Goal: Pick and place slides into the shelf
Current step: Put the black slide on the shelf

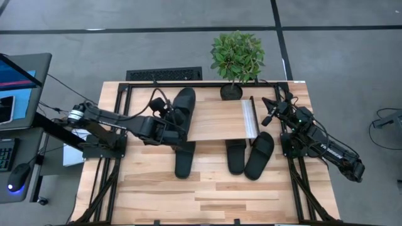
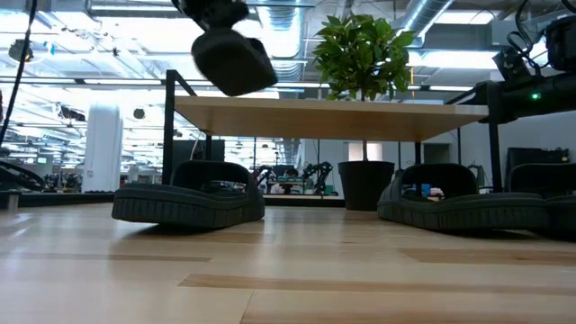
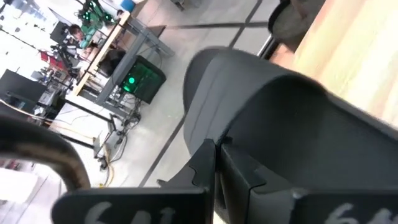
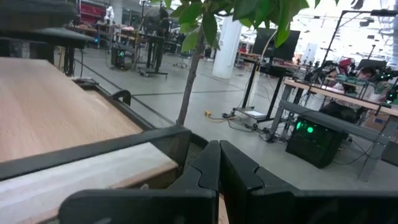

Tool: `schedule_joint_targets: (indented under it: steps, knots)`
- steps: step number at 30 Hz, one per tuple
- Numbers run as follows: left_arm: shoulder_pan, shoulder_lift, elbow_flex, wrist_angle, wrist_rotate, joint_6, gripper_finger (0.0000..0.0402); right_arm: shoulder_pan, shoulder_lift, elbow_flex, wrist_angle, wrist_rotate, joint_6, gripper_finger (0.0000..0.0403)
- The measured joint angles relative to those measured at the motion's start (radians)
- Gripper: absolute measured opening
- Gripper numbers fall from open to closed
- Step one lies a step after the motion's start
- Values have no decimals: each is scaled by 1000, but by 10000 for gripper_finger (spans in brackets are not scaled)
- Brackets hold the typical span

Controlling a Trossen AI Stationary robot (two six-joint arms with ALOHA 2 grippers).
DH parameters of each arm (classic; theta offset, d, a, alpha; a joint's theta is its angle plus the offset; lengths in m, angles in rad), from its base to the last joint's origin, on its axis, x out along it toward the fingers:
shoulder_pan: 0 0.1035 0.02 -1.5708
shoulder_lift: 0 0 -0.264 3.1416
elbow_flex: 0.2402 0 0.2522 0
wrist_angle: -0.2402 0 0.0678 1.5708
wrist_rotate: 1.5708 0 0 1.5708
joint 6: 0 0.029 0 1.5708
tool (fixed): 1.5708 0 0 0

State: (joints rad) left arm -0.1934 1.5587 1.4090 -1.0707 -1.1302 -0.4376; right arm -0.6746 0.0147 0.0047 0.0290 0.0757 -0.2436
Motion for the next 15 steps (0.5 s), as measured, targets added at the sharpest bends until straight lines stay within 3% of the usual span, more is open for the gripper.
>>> schedule_joint_targets:
  steps: [15]
  knots:
    - [24, 14, 0, -35, 64, -23, 0, 0, 5, 0, -3, 0, 0, 0]
